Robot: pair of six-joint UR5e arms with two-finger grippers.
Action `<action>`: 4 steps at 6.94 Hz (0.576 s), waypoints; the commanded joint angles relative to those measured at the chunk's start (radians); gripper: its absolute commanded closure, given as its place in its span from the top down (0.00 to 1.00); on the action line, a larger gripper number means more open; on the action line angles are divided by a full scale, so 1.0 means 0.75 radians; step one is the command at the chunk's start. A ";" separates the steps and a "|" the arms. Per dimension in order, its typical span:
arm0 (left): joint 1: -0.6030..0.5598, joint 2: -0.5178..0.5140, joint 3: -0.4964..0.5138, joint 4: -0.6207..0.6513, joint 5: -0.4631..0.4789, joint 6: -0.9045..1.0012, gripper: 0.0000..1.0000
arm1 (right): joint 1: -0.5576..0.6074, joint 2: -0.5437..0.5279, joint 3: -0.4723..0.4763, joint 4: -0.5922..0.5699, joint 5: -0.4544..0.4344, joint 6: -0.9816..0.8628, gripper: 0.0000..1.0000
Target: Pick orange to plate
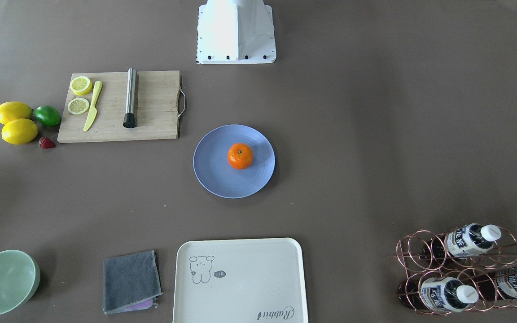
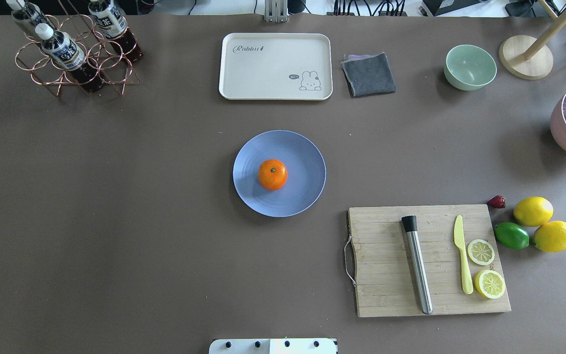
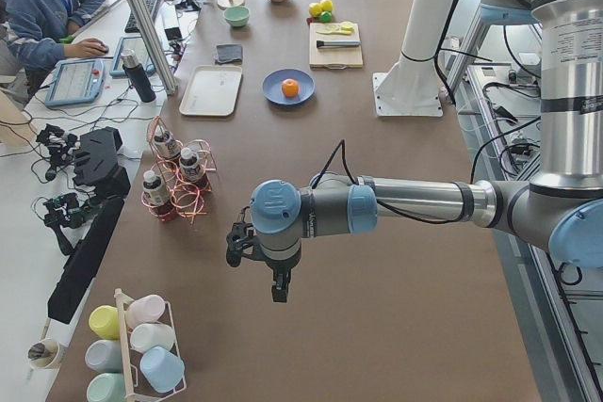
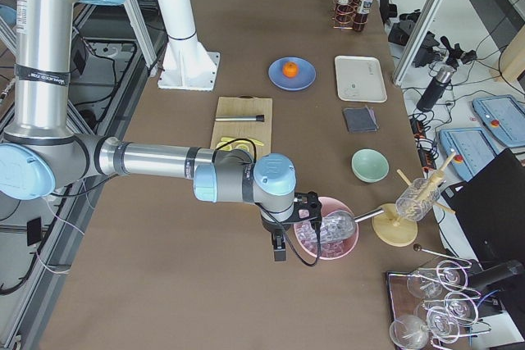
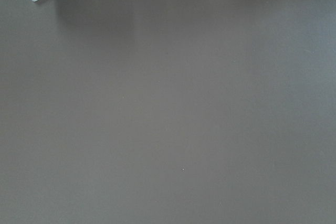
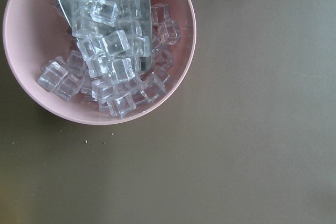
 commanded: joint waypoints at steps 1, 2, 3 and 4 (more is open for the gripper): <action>-0.001 0.000 0.002 0.000 -0.002 0.000 0.98 | 0.000 0.013 0.009 -0.009 0.023 0.143 1.00; 0.001 0.000 0.005 0.000 0.000 0.000 0.98 | 0.000 0.019 0.007 -0.013 0.060 0.141 1.00; -0.001 0.008 0.009 0.000 0.000 0.002 0.98 | -0.025 0.031 0.017 -0.026 0.054 0.139 1.00; 0.001 0.026 0.005 -0.006 0.000 0.002 0.98 | -0.092 0.051 0.021 -0.064 0.010 0.135 1.00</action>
